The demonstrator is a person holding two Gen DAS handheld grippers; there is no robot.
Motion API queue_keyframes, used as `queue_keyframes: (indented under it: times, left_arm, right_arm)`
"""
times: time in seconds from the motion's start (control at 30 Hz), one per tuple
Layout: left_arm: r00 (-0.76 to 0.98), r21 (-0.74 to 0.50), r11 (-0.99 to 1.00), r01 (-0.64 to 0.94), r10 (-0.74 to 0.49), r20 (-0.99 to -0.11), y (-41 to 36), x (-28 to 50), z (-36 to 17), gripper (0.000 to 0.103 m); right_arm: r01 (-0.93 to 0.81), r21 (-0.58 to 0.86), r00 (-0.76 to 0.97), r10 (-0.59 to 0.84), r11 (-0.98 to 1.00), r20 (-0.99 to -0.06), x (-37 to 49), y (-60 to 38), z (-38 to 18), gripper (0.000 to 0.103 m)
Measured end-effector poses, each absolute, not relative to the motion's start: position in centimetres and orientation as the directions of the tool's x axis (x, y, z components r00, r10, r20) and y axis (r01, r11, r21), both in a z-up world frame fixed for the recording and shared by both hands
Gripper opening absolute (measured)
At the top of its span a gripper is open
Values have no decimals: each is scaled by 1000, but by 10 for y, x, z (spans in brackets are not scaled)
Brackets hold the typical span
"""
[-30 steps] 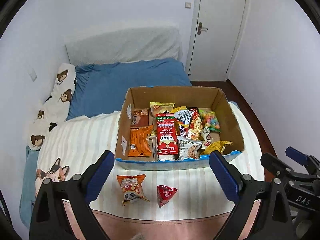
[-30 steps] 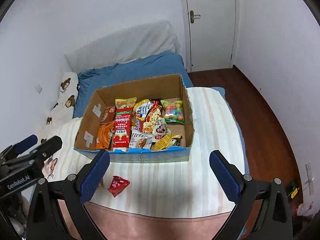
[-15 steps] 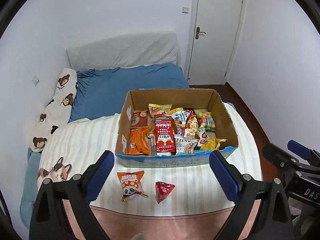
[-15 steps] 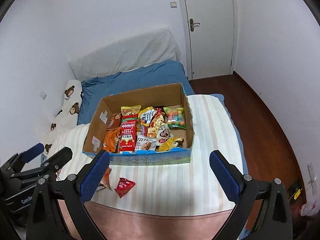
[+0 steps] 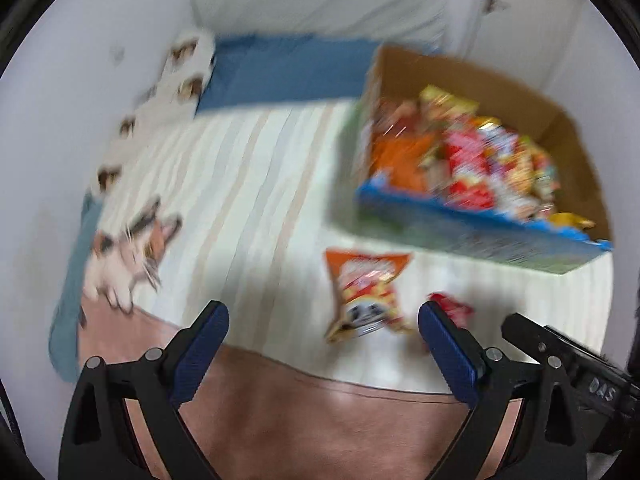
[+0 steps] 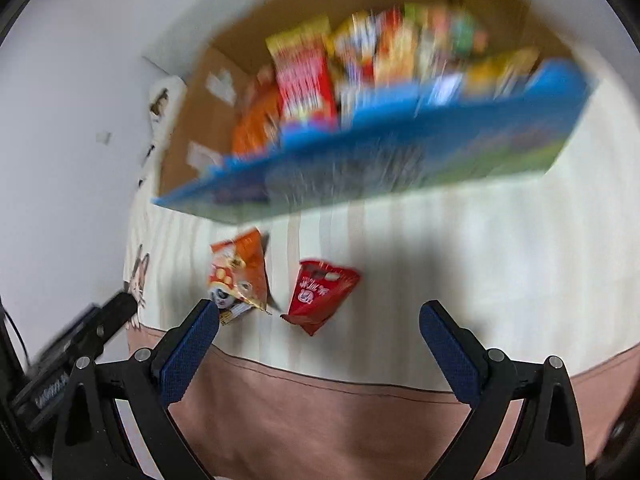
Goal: Organize snacks
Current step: 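Grasp the orange CUICUIJIAO bag with left tool while right tool grasps the red candy bag, then lower both bags into the box and open both tools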
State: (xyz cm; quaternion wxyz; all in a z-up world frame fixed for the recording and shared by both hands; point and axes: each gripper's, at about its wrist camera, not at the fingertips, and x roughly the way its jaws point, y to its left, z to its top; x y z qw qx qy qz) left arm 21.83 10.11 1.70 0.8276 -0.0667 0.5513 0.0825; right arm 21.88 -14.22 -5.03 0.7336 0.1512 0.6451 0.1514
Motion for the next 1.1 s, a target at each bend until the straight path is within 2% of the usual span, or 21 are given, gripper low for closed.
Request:
queue_keyframes:
  times: [0.07,0.1,0.13,0.17,0.23,0.27,0.4,0.47,0.5,0.53,0.67,0.83,0.97,1.1]
  left_arm:
    - [308,-79,968,-238,-2,-951,113,227,-7,97]
    - [280,-116,961,-252,-42,-959,117,230,-16,97]
    - [254,-154,950,-270,-84,-964,120,235,-25,97]
    - [241,-182,942,-283,-114,-964,122,240,-32,97]
    - [211,-221,930,-295,-163,-964,123,251,-46,97]
    - [177,-227,915,-333,-176,-968,122,258,-55,97]
    - [90,-274,910,-310,-259,-962,107,280,-87,97]
    - [63,-265,922,-283,-258,-964,94,287,-102,95]
    - [68,-246,934,-258,-237,-969,88,288,-105,77]
    - [67,-232,943,-237,-223,-973,83,288,-107,47]
    - [77,-199,963,-184,-187,-979,67,269,-103,46]
    - [82,-216,964,-153,-205,-975,49,222,-83,46]
    - [125,-263,960,-98,-250,-960,27,193,-44,46]
    - [223,-329,944,-29,-315,-923,6,195,19,46]
  right_arm:
    - [18,430,70,428,903,-901,225,-131,-81,99]
    - [27,433,55,432,901,-900,226,-126,-92,92]
    - [49,445,31,444,894,-896,227,-121,-105,81]
    - [59,448,15,448,892,-894,227,-118,-113,76]
    - [74,442,-15,444,894,-896,228,-110,-130,46]
    - [64,426,-13,428,902,-904,226,-108,-132,41]
    - [26,387,3,387,922,-922,217,-113,-128,40]
    - [14,363,12,362,932,-932,213,-121,-125,40]
    - [12,354,14,354,935,-935,211,-125,-124,40]
    - [12,346,19,345,938,-938,208,-131,-122,40]
    - [3,322,41,322,947,-946,198,-147,-115,39]
    - [-13,348,65,348,937,-935,184,-163,-93,39]
    - [-49,393,100,396,918,-913,171,-173,-54,39]
    - [-88,433,160,442,897,-883,177,-187,-3,39]
